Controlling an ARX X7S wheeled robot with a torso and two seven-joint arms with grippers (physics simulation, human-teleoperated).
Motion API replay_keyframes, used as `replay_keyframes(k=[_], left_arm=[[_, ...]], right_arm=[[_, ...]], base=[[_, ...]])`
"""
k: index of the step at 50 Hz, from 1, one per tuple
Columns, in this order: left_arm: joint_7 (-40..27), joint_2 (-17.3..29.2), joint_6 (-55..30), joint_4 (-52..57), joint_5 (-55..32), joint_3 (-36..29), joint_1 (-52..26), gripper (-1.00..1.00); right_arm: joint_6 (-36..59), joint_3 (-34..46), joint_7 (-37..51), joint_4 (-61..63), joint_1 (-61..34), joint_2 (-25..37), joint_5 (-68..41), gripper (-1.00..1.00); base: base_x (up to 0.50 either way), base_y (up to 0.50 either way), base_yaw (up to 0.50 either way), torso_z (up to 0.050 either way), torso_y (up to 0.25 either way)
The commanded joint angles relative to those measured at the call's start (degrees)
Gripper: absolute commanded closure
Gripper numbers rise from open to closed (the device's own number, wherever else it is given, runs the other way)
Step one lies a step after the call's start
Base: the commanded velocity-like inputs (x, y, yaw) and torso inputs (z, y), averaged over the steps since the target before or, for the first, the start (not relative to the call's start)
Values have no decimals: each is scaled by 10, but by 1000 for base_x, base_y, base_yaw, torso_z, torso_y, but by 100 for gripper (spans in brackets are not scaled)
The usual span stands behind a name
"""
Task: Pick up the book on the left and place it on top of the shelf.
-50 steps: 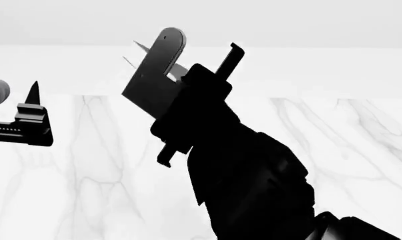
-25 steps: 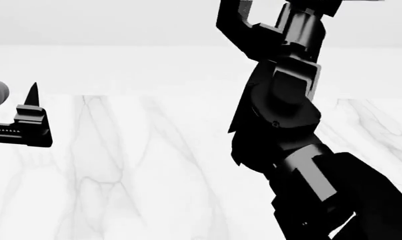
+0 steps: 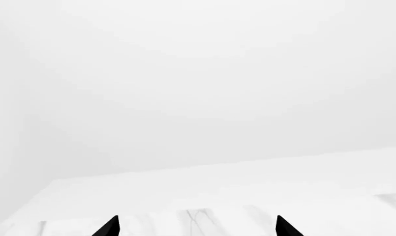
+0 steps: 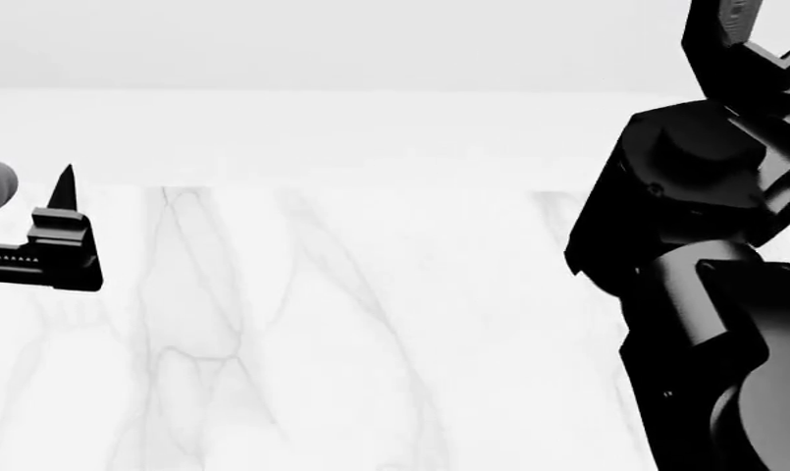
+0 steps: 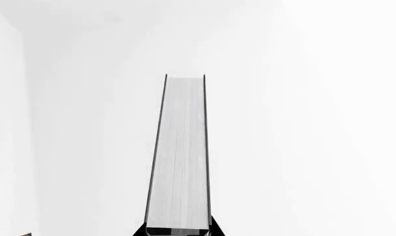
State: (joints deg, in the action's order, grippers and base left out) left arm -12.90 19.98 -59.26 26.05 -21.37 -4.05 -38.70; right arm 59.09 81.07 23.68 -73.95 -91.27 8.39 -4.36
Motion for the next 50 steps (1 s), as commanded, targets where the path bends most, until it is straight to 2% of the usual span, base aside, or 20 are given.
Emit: replay_keyframes(k=[1,24,30,36,37,50], left_arm=[[-1,1,-1,3,-4,3,3,-100],[-5,4,3,2,-8,7,10,-100],[-6,4,4,1,-7,4,9,-100],[-7,5,6,-1,-8,5,12,-100],[-8,5,5,1,-9,6,13,-100],[-9,7,10,-1,-10,9,18,-100]], right_arm=[[82,55,-2,-10,-3,29,40,100],[176,-20,-7,-10,59,112,41,100],[193,-29,-23,-10,70,114,41,100],[210,1,-49,-10,73,105,47,100],[215,-47,23,-10,74,98,43,100],[200,-119,39,-10,81,97,38,100]], base=[[0,0,0,0,0],[0,0,0,0,1],[0,0,0,0,2],[0,0,0,0,2],[0,0,0,0,0],[0,0,0,0,1]])
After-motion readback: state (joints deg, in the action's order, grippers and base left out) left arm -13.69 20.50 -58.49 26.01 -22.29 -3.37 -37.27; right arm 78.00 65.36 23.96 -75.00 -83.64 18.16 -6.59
